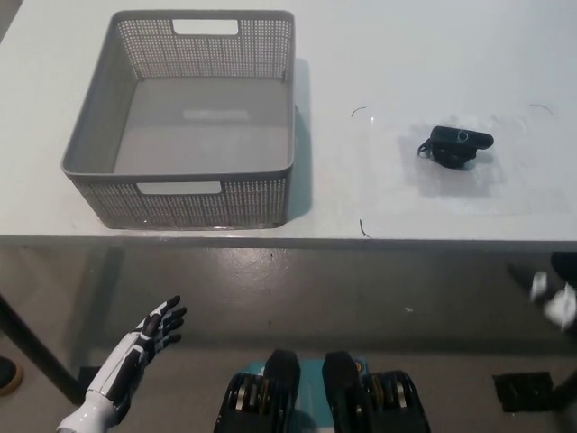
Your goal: Use the right hand to pick up a webcam and put it into a container on the left side
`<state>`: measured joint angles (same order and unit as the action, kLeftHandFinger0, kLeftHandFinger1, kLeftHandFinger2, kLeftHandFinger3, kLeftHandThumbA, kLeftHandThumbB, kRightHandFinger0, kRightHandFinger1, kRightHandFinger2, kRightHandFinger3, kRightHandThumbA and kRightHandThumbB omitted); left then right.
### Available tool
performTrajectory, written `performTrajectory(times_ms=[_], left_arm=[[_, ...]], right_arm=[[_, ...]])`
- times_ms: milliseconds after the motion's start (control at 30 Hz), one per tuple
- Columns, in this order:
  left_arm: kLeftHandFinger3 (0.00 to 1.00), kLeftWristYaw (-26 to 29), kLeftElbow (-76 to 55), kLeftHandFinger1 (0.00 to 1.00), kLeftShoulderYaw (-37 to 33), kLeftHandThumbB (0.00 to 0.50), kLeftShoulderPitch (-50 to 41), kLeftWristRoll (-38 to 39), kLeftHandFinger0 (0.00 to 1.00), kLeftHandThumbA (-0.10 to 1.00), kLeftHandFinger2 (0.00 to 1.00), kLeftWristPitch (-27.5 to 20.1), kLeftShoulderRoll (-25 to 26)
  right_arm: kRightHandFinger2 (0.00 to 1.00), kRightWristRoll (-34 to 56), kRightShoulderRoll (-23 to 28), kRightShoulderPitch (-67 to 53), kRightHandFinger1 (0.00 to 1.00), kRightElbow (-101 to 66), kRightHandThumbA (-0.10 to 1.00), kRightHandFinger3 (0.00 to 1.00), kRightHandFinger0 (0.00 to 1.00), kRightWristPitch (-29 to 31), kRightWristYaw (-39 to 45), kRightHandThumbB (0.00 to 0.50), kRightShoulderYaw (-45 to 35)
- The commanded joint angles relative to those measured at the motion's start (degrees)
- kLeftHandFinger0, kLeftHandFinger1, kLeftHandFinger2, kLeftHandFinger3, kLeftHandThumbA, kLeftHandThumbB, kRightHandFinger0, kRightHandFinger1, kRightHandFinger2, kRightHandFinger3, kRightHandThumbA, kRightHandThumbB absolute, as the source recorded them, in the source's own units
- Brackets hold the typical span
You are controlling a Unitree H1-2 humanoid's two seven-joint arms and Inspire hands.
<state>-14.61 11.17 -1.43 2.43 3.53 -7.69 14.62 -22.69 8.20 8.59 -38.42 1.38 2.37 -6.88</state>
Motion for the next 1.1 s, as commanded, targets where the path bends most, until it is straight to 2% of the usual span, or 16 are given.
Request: performTrajectory(times_ms=[0,67,167,200,267,300,333,567,833,1067], left_arm=[[1.00,-1.11,-2.25,1.00,0.51,0.249,-0.12,1.16,1.00,1.00,1.00,-0.42,1.20],[1.00,-1.04,-3.16,1.00,0.50,0.247,-1.39,1.04,1.00,1.00,1.00,-0.28,1.26],[1.00,-1.18,-3.77,1.00,0.44,0.240,-2.66,1.33,1.00,1.00,1.00,-0.49,1.04],[1.00,-1.26,-3.69,1.00,0.44,0.245,-2.76,1.38,1.00,1.00,1.00,-0.62,1.01],[1.00,-1.45,-3.40,1.00,0.40,0.245,-3.15,1.52,1.00,1.00,1.00,-1.00,0.87],[1.00,-1.46,-3.60,1.00,0.34,0.233,-3.47,1.36,1.00,1.00,1.00,-1.00,0.92],[1.00,-1.46,-3.74,1.00,0.34,0.243,-3.72,1.33,1.00,1.00,1.00,-1.01,0.96],[1.00,-1.33,-3.51,1.00,0.25,0.257,-4.15,0.88,1.00,1.00,1.00,-1.99,0.98],[1.00,-1.51,-3.34,1.00,0.24,0.250,-3.68,1.18,1.00,1.00,1.00,-1.44,0.91],[1.00,-1.64,-3.53,1.00,0.13,0.255,-4.02,1.31,1.00,1.00,1.00,-1.29,0.74]], right_arm=[[1.00,-14.13,5.21,10.99,1.00,0.39,0.92,1.00,1.00,-9.85,6.97,0.364,0.31],[1.00,-14.72,7.61,15.92,1.00,3.71,0.83,1.00,1.00,-11.60,8.83,0.393,1.44],[1.00,-15.75,11.97,24.73,1.00,12.31,0.81,1.00,1.00,-14.22,11.73,0.463,3.82],[1.00,-15.71,12.60,26.28,1.00,14.22,0.78,1.00,1.00,-14.81,11.99,0.470,4.42],[1.00,-15.94,13.59,29.22,1.00,17.95,0.74,1.00,1.00,-16.05,12.67,0.467,5.64],[1.00,-16.27,14.33,32.64,1.00,23.14,0.77,1.00,1.00,-16.08,12.73,0.472,7.12],[1.00,-16.76,14.70,34.84,1.00,26.87,0.80,1.00,1.00,-15.65,12.26,0.475,8.29],[1.00,-19.57,15.71,47.25,1.00,50.38,0.88,1.00,1.00,-14.77,9.76,0.500,15.29],[1.00,-18.96,14.62,58.71,1.00,76.08,0.88,1.00,1.00,-12.86,7.72,0.500,21.47],[1.00,-16.33,13.23,61.80,1.00,87.52,0.86,1.00,1.00,-12.72,10.87,0.500,25.14]])
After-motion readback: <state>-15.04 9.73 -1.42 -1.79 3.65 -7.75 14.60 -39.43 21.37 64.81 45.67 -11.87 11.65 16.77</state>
